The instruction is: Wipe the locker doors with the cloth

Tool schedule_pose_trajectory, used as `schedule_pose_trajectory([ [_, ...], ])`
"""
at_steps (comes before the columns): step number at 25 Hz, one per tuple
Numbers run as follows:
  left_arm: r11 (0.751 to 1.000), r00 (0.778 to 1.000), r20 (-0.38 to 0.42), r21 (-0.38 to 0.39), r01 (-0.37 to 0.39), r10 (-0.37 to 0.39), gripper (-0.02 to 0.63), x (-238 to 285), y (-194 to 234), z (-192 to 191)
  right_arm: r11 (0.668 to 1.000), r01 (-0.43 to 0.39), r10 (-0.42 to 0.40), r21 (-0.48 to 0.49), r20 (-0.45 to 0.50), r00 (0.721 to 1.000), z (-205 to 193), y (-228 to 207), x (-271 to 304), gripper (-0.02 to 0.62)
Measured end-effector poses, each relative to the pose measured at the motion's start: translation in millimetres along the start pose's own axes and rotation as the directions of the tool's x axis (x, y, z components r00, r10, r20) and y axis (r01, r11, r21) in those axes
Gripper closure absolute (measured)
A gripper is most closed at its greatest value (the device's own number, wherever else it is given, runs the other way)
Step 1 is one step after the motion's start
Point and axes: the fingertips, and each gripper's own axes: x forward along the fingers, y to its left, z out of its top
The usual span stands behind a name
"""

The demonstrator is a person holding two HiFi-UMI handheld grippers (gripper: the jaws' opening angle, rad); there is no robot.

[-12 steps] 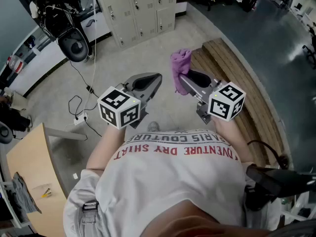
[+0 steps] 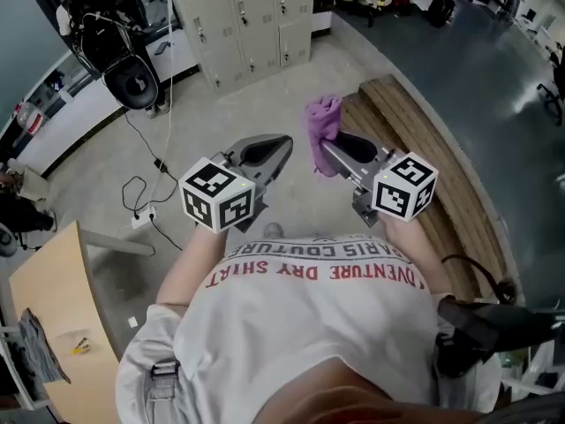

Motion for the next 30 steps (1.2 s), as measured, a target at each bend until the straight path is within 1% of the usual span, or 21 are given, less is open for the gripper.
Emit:
schedule_pose_trajectory([
  [4,1.0,1.0,-0.004,0.003,0.005,-0.005,0.604,-3.8,-4.1,0.4,1.0,0.009,-0.01,0.014,0.009,1.0,3.0,2.5,-3.3,0.511],
  [7,1.0,1.0,0.001,0.009,-0.001,0.001,0.604,-5.5,-9.3,-0.5,1.0,-0.009,0.009,0.013,0.016,1.0,2.5,6.9,-9.2,0.511],
  [9,1.0,1.0,0.006,0.009,-0.009,0.009,0.604,-5.7,-11.0,-0.3,1.0,-0.016,0.016,0.013,0.008,1.0,0.4,8.7,-12.7,0.511],
  [12,1.0,1.0,0.008,0.009,-0.02,0.02,0.604,-3.4,-13.7,2.6,1.0,-0.007,0.007,0.013,-0.013,1.0,-0.9,6.1,-17.9,0.511],
  [14,0.999,0.999,0.001,0.017,-0.037,0.037,0.604,-2.4,-14.4,4.0,1.0,-0.002,0.002,0.007,-0.021,1.0,-1.1,4.5,-19.8,0.511],
  [16,0.998,0.998,-0.004,0.027,-0.064,0.064,0.604,-1.8,-8.6,4.2,1.0,-0.021,0.021,0.008,-0.018,1.0,-0.8,1.7,-16.1,0.511],
  [18,0.997,0.997,-0.009,0.019,-0.079,0.08,0.604,0.7,2.0,1.6,0.999,-0.034,0.034,0.02,-0.002,0.999,-1.7,-6.9,-8.0,0.511],
  [20,0.997,0.997,-0.014,-0.003,-0.081,0.081,0.604,1.7,15.4,-2.0,0.999,-0.028,0.028,0.031,0.019,0.999,-3.3,-18.4,3.0,0.511],
  [23,0.995,0.995,-0.026,-0.029,-0.093,0.093,0.604,3.6,43.2,-4.1,0.999,-0.04,0.039,0.029,0.033,0.999,-1.7,-32.7,24.3,0.511],
  [27,0.994,0.995,-0.028,-0.047,-0.095,0.093,0.604,25.0,90.8,-5.7,0.999,-0.032,0.03,0.028,0.073,0.997,4.5,-70.4,53.9,0.511],
  [30,0.994,0.996,-0.03,-0.059,-0.089,0.087,0.604,47.9,141.8,-7.6,0.998,-0.023,0.02,0.054,0.053,0.998,-1.3,-109.4,93.8,0.511],
])
